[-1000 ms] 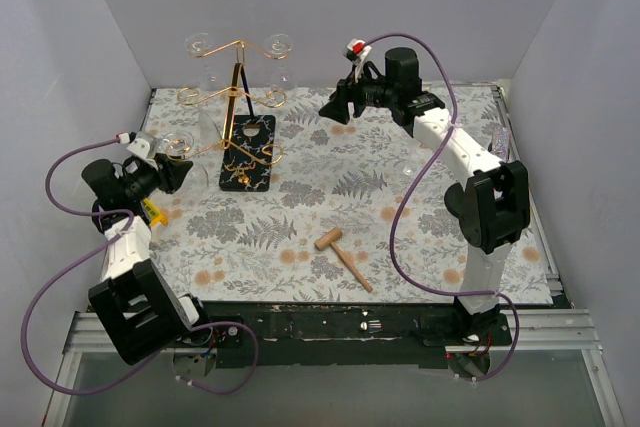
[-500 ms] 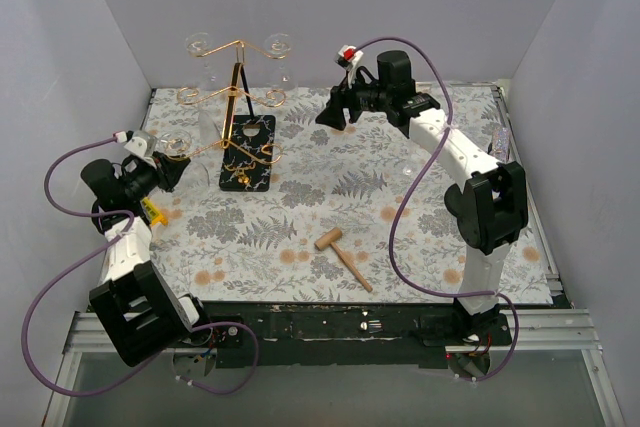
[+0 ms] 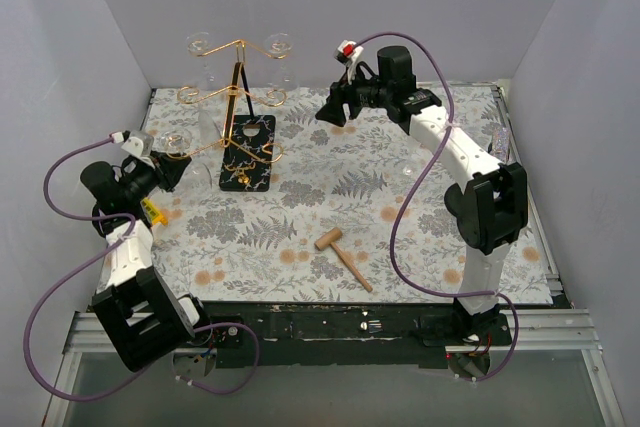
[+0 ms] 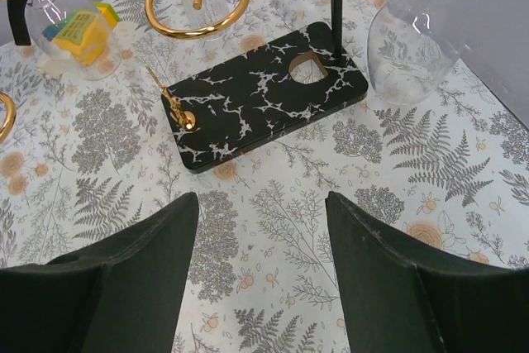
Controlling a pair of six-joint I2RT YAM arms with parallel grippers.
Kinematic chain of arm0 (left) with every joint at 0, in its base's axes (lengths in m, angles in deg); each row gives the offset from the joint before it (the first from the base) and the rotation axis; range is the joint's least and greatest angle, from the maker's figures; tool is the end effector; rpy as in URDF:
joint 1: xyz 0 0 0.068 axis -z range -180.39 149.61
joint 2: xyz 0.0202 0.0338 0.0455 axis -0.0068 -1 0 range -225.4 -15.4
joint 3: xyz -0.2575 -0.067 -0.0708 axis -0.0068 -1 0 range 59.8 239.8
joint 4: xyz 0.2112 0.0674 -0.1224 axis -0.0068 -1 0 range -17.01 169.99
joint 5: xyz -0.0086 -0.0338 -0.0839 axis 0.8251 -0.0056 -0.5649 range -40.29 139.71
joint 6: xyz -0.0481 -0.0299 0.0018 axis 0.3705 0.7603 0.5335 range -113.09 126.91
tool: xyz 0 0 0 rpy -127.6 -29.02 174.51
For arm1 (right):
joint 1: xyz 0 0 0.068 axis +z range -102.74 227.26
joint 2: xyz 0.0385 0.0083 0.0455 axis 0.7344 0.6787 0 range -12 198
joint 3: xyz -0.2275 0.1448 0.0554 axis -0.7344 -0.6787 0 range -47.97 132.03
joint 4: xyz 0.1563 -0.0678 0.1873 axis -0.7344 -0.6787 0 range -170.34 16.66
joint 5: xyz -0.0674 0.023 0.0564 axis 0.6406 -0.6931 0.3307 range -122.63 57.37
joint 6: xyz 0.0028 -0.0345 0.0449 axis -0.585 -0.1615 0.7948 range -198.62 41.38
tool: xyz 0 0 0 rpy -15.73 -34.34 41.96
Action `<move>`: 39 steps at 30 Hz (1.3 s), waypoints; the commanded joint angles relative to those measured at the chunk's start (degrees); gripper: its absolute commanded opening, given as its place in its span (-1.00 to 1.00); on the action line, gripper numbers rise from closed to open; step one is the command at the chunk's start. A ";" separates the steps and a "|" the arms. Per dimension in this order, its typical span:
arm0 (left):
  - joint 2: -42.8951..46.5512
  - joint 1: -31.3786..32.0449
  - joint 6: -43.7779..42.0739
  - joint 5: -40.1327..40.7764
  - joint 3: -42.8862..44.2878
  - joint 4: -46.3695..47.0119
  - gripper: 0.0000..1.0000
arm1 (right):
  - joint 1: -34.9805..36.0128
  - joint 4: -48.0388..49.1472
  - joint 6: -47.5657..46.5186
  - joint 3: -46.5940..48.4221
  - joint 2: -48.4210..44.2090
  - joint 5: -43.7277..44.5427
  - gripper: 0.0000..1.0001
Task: Take the wine glass off the wine glass rack
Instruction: Pick up the wine glass from the wine rack.
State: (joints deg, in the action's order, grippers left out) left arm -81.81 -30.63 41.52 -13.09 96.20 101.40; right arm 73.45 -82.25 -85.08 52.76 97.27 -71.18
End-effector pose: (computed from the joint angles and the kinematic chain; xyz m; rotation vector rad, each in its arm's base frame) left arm 0.2240 0.0900 0.2778 -0.1431 1.7307 -0.9884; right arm 0.3934 0.2210 0.3579 -0.9686 1.6302 0.8639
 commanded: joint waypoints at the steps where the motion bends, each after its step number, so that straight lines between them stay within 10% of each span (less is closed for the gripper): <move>1: 2.43 0.18 1.60 -2.41 1.83 4.43 -1.00 | 0.96 0.29 -0.84 2.81 0.94 0.49 0.43; 19: 6.73 0.36 -2.44 1.80 -2.73 4.60 -1.00 | 3.51 -1.99 -2.86 4.30 2.00 1.45 0.43; 39: 11.39 0.44 18.12 9.37 -13.02 30.09 -1.00 | 5.62 -5.60 -5.23 6.23 3.05 3.56 0.44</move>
State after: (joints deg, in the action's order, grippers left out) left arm -72.61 -30.59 57.25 -4.44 83.72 125.16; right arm 78.28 -87.47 -89.48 55.91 99.42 -68.36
